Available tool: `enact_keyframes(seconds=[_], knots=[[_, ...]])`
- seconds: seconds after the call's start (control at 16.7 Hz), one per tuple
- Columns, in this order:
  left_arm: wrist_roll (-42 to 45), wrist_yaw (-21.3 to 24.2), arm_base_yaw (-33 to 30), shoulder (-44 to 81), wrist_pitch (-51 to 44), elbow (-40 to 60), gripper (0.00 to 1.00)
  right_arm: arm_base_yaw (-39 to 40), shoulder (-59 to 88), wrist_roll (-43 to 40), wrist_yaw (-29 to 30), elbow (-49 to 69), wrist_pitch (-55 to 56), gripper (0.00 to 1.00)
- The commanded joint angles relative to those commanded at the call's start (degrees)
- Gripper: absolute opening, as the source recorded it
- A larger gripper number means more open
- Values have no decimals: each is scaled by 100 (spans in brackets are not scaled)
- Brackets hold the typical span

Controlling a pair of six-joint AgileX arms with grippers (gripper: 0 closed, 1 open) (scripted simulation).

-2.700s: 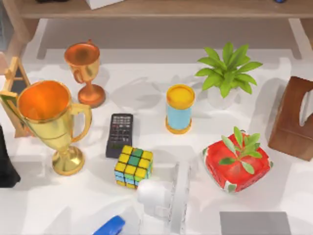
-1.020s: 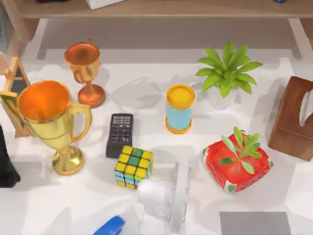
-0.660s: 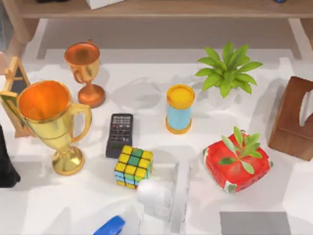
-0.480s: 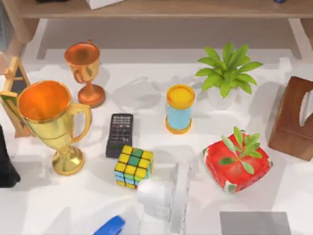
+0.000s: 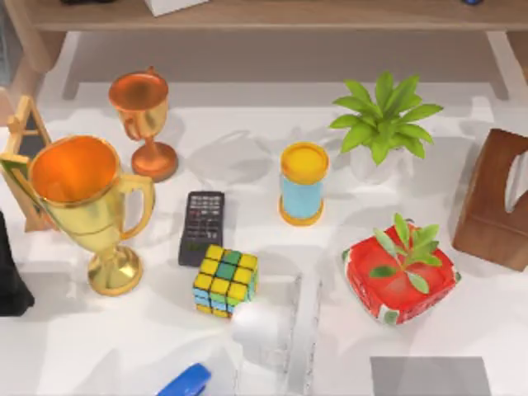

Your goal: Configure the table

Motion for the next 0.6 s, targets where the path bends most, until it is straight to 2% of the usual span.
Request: enact_keyframes(seconds=[0.3, 0.6], knots=[[0, 0, 0, 0, 0, 0, 100, 596, -1727, 1232, 20, -1677, 378, 0], [0, 0, 0, 0, 0, 0, 100, 2154, -3208, 2596, 163, -3728, 396, 0]])
